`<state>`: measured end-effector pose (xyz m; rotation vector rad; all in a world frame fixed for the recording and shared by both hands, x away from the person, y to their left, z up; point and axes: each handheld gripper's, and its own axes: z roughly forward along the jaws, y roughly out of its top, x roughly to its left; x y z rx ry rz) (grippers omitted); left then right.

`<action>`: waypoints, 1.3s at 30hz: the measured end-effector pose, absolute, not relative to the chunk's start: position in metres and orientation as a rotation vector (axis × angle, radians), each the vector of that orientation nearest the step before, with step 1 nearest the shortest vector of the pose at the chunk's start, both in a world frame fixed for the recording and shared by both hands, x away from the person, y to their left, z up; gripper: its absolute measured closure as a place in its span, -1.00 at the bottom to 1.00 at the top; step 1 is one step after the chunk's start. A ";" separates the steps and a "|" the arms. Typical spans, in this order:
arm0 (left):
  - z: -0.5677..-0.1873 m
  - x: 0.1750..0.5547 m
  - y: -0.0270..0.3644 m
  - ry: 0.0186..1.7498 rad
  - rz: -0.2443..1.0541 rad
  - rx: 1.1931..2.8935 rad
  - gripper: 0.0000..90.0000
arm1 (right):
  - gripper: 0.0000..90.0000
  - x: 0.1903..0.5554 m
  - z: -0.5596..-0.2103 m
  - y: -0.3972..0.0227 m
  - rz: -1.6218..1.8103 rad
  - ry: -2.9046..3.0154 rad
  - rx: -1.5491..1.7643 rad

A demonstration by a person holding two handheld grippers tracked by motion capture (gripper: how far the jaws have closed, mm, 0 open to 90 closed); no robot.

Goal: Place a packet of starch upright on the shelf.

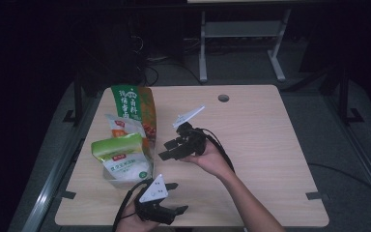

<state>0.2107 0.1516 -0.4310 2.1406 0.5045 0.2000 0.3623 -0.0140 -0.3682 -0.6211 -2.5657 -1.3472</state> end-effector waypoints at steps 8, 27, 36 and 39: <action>-0.431 0.212 0.153 0.502 0.204 2.144 -0.43 | -0.05 0.363 -0.369 -0.036 -1.326 -2.592 -0.673; -0.432 0.213 0.152 0.505 0.208 2.143 -0.43 | -0.20 0.356 -0.383 -0.096 -1.321 -2.575 -0.848; -0.431 0.214 0.154 0.505 0.215 2.144 -0.43 | -0.24 0.351 -0.391 -0.122 -1.333 -2.560 -0.918; -0.431 0.214 0.154 0.505 0.215 2.141 -0.43 | -0.24 0.348 -0.393 -0.131 -1.335 -2.551 -0.940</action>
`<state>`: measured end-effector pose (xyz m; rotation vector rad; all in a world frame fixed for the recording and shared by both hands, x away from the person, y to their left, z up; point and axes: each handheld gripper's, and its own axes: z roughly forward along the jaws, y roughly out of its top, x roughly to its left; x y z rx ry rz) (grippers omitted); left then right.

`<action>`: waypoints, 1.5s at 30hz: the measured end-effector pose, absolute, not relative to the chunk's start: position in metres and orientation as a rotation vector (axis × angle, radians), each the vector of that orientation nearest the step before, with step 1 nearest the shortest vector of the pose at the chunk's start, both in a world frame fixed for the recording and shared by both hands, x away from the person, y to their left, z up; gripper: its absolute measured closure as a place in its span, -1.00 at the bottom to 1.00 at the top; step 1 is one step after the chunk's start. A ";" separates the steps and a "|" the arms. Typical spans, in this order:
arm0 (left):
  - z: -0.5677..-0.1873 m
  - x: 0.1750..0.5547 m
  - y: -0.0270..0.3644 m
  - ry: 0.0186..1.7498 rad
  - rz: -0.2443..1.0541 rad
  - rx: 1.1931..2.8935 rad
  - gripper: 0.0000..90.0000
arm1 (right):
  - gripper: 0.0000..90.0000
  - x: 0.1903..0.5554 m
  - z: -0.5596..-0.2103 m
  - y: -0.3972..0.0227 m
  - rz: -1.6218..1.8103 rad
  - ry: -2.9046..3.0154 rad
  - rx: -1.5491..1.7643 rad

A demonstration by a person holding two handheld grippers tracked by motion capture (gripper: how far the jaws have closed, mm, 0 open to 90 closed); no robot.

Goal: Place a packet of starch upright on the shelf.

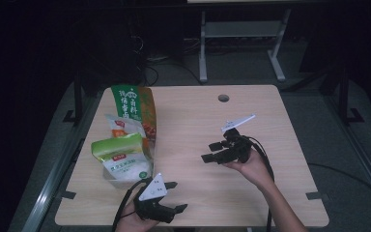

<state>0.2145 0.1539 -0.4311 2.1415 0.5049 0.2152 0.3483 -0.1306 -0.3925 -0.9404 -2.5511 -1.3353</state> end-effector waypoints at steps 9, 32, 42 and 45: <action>-0.432 0.215 0.153 0.511 0.211 2.136 -0.43 | -0.24 0.341 -0.400 -0.156 -1.347 -2.536 -1.005; -0.431 0.215 0.154 0.499 0.223 2.149 -0.43 | -0.25 0.313 -0.426 -0.209 -1.371 -2.479 -1.149; -0.432 0.215 0.154 0.501 0.222 2.148 -0.43 | -0.26 0.294 -0.436 -0.225 -1.348 -2.487 -1.189; -0.433 0.215 0.153 0.502 0.219 2.147 -0.43 | -0.27 0.287 -0.438 -0.227 -1.344 -2.493 -1.197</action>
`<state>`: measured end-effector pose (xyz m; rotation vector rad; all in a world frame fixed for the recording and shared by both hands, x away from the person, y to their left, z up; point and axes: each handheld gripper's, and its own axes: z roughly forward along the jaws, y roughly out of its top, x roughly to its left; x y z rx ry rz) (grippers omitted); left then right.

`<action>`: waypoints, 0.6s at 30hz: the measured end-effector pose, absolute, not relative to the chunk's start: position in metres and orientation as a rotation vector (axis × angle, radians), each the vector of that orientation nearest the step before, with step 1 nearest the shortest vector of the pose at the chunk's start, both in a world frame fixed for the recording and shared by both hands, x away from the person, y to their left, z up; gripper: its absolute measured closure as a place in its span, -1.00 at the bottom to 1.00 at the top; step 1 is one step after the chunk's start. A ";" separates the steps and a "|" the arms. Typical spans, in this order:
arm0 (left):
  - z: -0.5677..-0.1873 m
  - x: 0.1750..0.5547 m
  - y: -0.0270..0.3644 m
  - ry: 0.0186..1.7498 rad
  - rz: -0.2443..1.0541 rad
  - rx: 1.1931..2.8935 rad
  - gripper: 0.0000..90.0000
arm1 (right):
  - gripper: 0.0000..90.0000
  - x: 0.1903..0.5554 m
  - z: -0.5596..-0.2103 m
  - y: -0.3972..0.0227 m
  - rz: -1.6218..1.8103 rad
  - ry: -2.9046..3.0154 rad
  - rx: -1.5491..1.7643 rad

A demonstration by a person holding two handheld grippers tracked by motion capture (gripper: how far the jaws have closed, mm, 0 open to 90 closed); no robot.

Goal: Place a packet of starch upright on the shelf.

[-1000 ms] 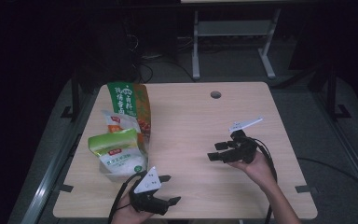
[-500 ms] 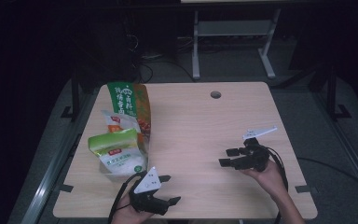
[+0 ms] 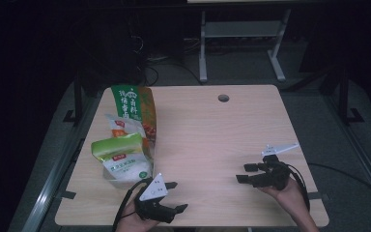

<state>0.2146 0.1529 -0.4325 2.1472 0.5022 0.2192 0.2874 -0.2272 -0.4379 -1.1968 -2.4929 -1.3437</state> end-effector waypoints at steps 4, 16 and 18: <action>-0.433 0.214 0.152 0.503 0.216 2.150 -0.43 | -0.28 0.280 -0.441 -0.229 -1.356 -2.497 -1.194; -0.433 0.214 0.152 0.499 0.217 2.151 -0.43 | -0.36 0.261 -0.443 -0.231 -1.400 -2.526 -1.194; -0.433 0.214 0.152 0.501 0.216 2.149 -0.43 | -0.37 0.259 -0.442 -0.231 -1.420 -2.531 -1.201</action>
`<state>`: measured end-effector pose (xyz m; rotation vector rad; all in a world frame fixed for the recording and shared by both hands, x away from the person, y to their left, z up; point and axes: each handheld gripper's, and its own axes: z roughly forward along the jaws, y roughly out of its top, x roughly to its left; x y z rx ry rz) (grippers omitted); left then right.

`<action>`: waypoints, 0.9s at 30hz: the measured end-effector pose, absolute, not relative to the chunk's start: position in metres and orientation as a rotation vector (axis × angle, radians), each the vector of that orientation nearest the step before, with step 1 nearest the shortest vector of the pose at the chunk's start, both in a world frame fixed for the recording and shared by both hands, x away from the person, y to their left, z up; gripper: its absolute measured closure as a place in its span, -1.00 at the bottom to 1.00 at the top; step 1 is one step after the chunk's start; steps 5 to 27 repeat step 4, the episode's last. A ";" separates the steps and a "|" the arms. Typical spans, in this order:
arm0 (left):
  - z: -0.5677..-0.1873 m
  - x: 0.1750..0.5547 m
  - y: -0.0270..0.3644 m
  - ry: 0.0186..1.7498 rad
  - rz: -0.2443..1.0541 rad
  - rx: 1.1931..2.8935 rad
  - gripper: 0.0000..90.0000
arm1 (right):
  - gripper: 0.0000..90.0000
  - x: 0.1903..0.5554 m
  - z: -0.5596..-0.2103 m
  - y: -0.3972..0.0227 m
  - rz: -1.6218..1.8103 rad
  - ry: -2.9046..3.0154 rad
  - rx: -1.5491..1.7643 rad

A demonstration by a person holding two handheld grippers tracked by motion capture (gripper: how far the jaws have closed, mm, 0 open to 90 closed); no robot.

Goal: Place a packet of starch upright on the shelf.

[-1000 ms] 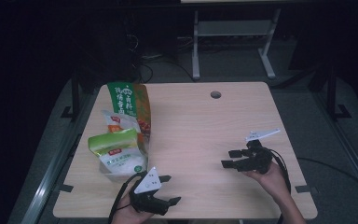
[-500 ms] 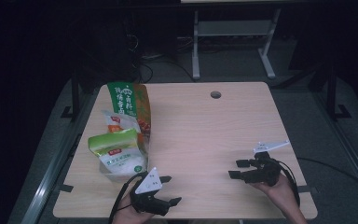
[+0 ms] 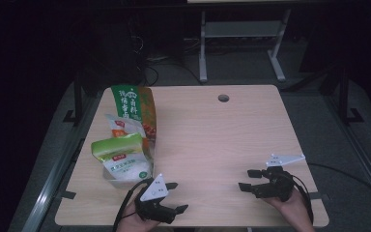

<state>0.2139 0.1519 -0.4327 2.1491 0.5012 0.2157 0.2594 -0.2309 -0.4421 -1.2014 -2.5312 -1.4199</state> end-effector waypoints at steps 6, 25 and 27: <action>-0.432 0.214 0.152 0.491 0.221 2.149 -0.43 | -0.37 0.255 -0.442 -0.232 -1.440 -2.548 -1.210; -0.432 0.214 0.152 0.491 0.221 2.149 -0.43 | -0.37 0.255 -0.442 -0.232 -1.440 -2.548 -1.210; -0.432 0.214 0.152 0.491 0.221 2.149 -0.43 | -0.37 0.255 -0.442 -0.232 -1.440 -2.548 -1.210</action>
